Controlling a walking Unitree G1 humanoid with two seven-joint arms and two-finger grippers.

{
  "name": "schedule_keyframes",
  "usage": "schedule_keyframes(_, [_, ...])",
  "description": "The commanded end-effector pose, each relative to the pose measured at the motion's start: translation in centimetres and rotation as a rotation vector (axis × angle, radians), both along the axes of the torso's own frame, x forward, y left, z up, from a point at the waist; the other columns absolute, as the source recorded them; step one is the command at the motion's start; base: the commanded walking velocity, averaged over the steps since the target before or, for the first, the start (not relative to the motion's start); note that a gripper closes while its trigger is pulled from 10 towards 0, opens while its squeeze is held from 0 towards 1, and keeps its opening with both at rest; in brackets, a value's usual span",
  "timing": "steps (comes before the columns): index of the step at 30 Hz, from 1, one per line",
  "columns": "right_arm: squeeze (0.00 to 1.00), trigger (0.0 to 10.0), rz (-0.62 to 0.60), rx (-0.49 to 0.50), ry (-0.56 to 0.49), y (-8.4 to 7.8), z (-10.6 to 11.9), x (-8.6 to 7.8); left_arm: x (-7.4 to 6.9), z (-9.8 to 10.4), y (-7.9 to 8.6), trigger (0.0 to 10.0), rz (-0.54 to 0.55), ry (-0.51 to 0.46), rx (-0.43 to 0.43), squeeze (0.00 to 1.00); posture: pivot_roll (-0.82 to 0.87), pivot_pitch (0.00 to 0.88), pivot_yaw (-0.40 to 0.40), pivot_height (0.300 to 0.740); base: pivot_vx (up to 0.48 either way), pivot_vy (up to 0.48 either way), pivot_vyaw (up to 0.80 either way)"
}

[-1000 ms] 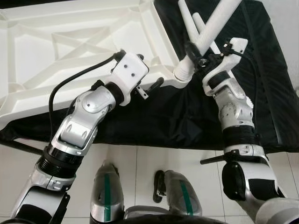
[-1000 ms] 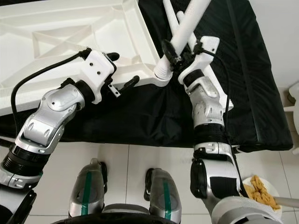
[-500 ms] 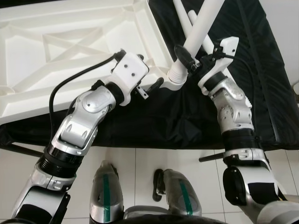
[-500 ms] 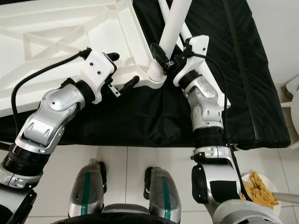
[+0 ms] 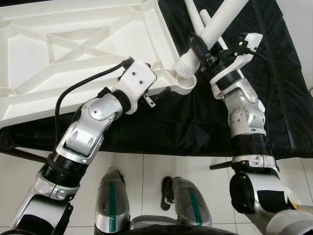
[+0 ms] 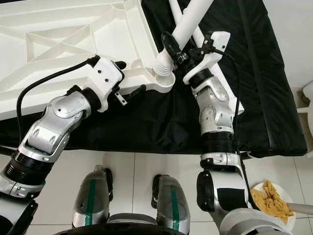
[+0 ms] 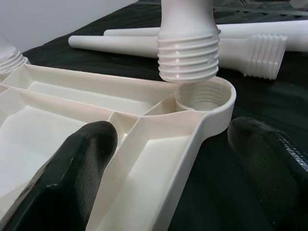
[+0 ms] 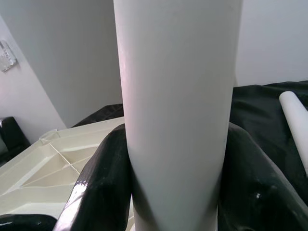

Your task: Building children table

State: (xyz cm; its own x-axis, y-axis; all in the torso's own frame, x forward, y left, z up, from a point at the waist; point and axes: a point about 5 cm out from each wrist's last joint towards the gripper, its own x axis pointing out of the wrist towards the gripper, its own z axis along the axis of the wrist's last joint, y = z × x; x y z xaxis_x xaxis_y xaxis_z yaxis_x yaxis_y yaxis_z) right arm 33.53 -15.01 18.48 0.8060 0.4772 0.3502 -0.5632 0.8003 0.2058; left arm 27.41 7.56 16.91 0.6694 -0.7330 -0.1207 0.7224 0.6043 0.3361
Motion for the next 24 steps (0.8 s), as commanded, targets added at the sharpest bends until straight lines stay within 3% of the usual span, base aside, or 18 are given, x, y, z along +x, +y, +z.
schedule_keyframes(1, [0.0, 10.0, -0.016, 0.002, -0.022, -0.5, 0.6, 0.0, -0.5, -0.7, -0.4, 10.0, -0.086, 0.041, 0.029, 0.0, 0.07, 0.069, -0.045, 0.74, 0.0, 0.0, 0.0])
schedule_keyframes(4, [0.0, 10.0, -0.024, -0.003, -0.023, -0.8, 0.6, 0.1, -0.6, -1.0, -0.4, 10.0, -0.096, 0.053, 0.044, 0.0, 0.07, 0.066, -0.046, 0.74, 0.0, 0.0, 0.0])
schedule_keyframes(5, [0.0, 10.0, -0.044, -0.008, -0.025, -1.3, 0.8, 0.3, -0.6, -2.1, -0.1, 10.0, -0.109, 0.089, 0.116, 0.0, 0.07, 0.063, -0.046, 0.74, 0.0, 0.0, 0.0])
schedule_keyframes(10, [0.0, 10.0, -0.073, -0.016, -0.033, -1.5, 1.0, 0.4, 0.2, -2.9, 0.2, 10.0, -0.063, 0.087, 0.174, 0.0, 0.07, 0.062, -0.047, 0.74, 0.0, 0.0, 0.0])
schedule_keyframes(16, [0.0, 10.0, -0.051, -0.03, -0.05, -0.9, 1.4, 0.3, 2.5, -0.2, 0.8, 10.0, -0.002, 0.025, 0.094, 0.0, 0.07, 0.059, -0.05, 0.74, 0.0, 0.0, 0.0])
schedule_keyframes(20, [0.0, 10.0, -0.038, -0.063, -0.041, -1.0, 1.1, 0.3, 3.2, 1.0, 1.1, 10.0, 0.005, 0.009, 0.058, 0.0, 0.07, 0.058, -0.054, 0.74, 0.0, 0.0, 0.0])
schedule_keyframes(22, [0.0, 10.0, -0.02, -0.112, -0.035, -0.9, 0.8, 0.2, 3.7, 2.2, 1.3, 10.0, 0.002, -0.001, 0.008, 0.0, 0.07, 0.056, -0.058, 0.74, 0.0, 0.0, 0.0])
schedule_keyframes(24, [0.0, 10.0, 0.019, -0.176, -0.025, -0.8, 0.4, 0.1, 4.7, 4.8, 1.4, 10.0, -0.007, -0.01, -0.116, 0.0, 0.07, 0.054, -0.063, 0.74, 0.0, 0.0, 0.0])
